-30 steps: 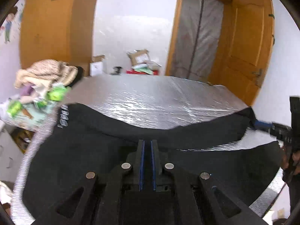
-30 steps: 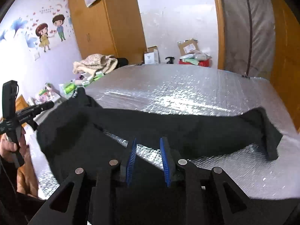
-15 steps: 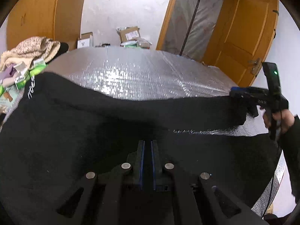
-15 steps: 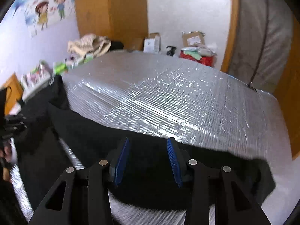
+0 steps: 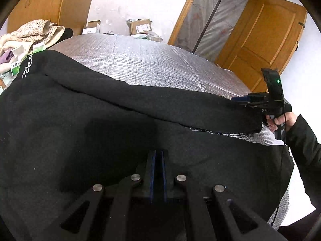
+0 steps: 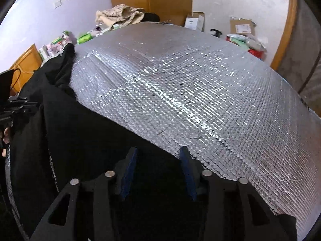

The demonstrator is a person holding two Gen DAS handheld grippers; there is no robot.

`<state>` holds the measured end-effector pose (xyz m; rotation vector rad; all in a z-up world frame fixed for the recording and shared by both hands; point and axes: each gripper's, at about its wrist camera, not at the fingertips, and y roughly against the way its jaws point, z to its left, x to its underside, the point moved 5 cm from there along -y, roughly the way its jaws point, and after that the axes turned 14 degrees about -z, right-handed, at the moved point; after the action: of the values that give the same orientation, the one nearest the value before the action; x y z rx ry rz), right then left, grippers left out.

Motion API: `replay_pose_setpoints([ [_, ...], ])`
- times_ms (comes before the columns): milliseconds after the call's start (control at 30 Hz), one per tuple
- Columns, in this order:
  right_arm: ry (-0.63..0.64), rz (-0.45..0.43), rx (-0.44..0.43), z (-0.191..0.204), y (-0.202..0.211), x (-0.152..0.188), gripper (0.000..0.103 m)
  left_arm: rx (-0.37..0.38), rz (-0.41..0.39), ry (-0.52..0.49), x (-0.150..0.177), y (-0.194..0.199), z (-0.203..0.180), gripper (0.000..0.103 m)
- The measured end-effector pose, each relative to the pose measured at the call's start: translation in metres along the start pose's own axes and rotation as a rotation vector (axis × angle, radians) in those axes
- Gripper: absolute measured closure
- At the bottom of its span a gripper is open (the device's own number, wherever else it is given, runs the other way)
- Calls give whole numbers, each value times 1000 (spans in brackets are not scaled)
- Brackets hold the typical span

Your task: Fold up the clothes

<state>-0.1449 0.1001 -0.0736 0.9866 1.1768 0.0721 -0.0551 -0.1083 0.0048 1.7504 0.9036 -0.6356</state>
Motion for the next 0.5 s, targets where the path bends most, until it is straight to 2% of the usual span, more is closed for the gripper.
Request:
replay_pose_setpoints([
  [33,16,3,-7,5,1,0,99,-1,0,-1,0,0,0,98],
  [167,58,-16,13,14,7,-7,98,-4,0,-4,0,0,-1,98],
  [233,47,-62,54,7,16,-15,98,-7,-1,-5,0,-1,-3,98],
  [367,-12,-169,193,-19,35,-38,98,-11,-1,-7,-1,0,-5,98],
  [500,-89,-169,343,-46,36,-46,98,-11,-2,-6,0,1,-5,98],
])
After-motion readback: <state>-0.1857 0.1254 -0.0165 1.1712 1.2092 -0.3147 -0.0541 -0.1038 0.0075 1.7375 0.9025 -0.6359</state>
